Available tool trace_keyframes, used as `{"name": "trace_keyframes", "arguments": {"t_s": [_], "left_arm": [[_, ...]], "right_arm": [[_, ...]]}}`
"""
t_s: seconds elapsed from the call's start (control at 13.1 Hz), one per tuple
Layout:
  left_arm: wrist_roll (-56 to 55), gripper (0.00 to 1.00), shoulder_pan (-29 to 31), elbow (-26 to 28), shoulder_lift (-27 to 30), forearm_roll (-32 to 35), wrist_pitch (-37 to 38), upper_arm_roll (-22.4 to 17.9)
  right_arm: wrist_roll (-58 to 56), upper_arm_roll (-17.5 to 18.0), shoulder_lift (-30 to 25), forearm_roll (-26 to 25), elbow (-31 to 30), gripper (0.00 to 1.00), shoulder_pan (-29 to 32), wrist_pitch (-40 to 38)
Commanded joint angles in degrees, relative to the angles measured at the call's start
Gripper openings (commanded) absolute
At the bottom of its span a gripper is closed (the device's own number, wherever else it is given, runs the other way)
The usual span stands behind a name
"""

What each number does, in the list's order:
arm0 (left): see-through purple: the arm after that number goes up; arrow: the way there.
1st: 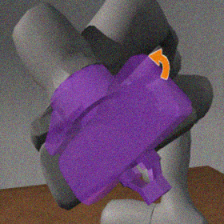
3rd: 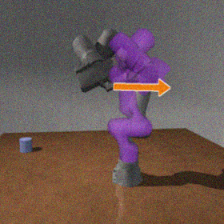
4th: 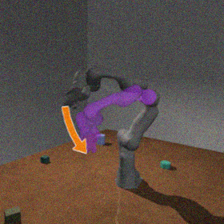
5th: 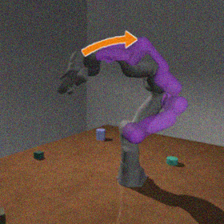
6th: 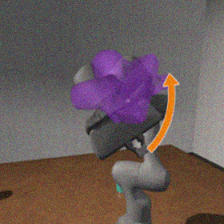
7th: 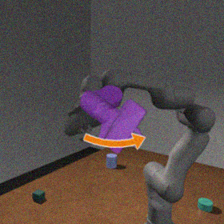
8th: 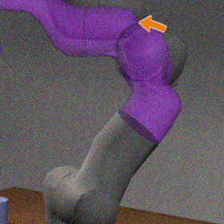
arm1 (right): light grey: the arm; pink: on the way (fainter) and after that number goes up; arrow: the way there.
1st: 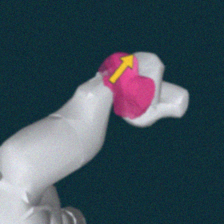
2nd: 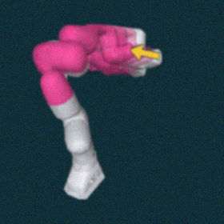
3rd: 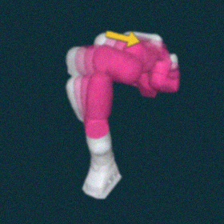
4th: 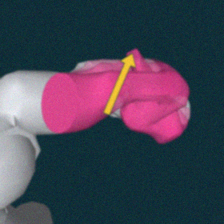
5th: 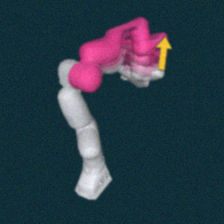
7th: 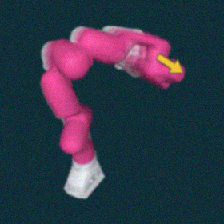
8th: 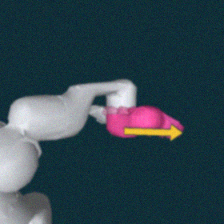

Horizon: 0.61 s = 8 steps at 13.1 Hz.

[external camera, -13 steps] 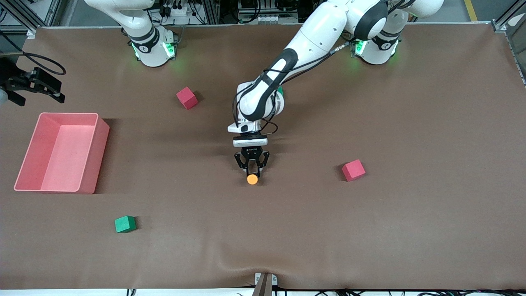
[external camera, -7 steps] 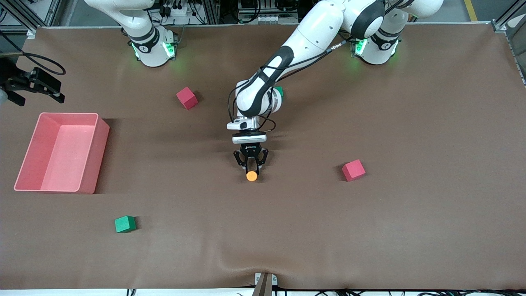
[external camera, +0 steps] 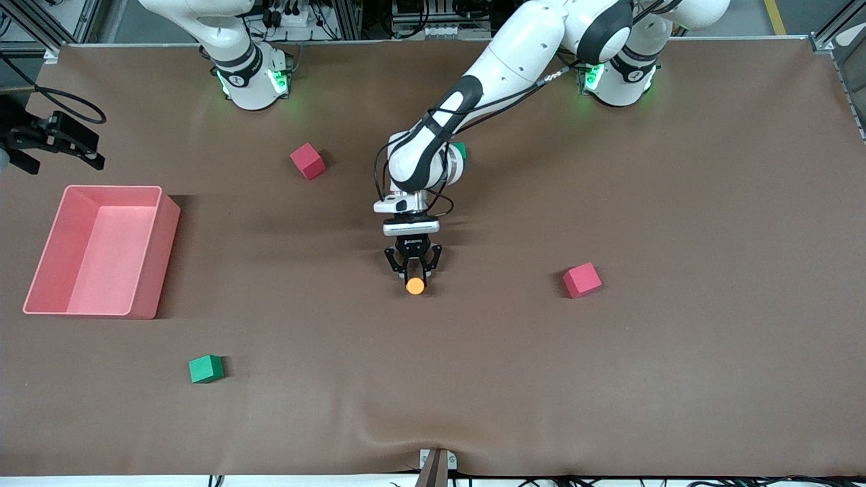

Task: Place and upright button with both arms
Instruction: 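Rotate the button upright with the left gripper and lower it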

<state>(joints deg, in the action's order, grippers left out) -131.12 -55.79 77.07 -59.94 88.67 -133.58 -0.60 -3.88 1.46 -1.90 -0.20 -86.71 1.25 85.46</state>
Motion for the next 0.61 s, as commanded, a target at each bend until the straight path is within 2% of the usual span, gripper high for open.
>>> {"name": "trace_keyframes", "arguments": {"t_s": [0.0, 0.23, 0.31, 0.53], "left_arm": [[-6.0, 0.59, 0.8, -4.1, -3.9, 4.2, -1.6, 1.2], [-5.6, 0.77, 0.5, -4.2, -3.2, 3.8, -1.6, 1.4], [-5.5, 0.98, 0.5, -4.2, -2.9, 2.6, -1.6, 1.9], [-4.7, 1.00, 0.5, -3.8, -1.4, -1.8, -1.6, 3.8]], "right_arm": [[-0.5, 0.7, -1.2, 0.1, -1.2, 1.00, 1.3, 0.1], [-0.5, 0.7, -1.2, 0.1, -1.2, 1.00, 1.3, 0.1], [-0.5, 0.7, -1.2, 0.1, -1.2, 1.00, 1.3, 0.1], [-0.5, 0.7, -1.2, 0.1, -1.2, 1.00, 1.3, 0.1]]}}
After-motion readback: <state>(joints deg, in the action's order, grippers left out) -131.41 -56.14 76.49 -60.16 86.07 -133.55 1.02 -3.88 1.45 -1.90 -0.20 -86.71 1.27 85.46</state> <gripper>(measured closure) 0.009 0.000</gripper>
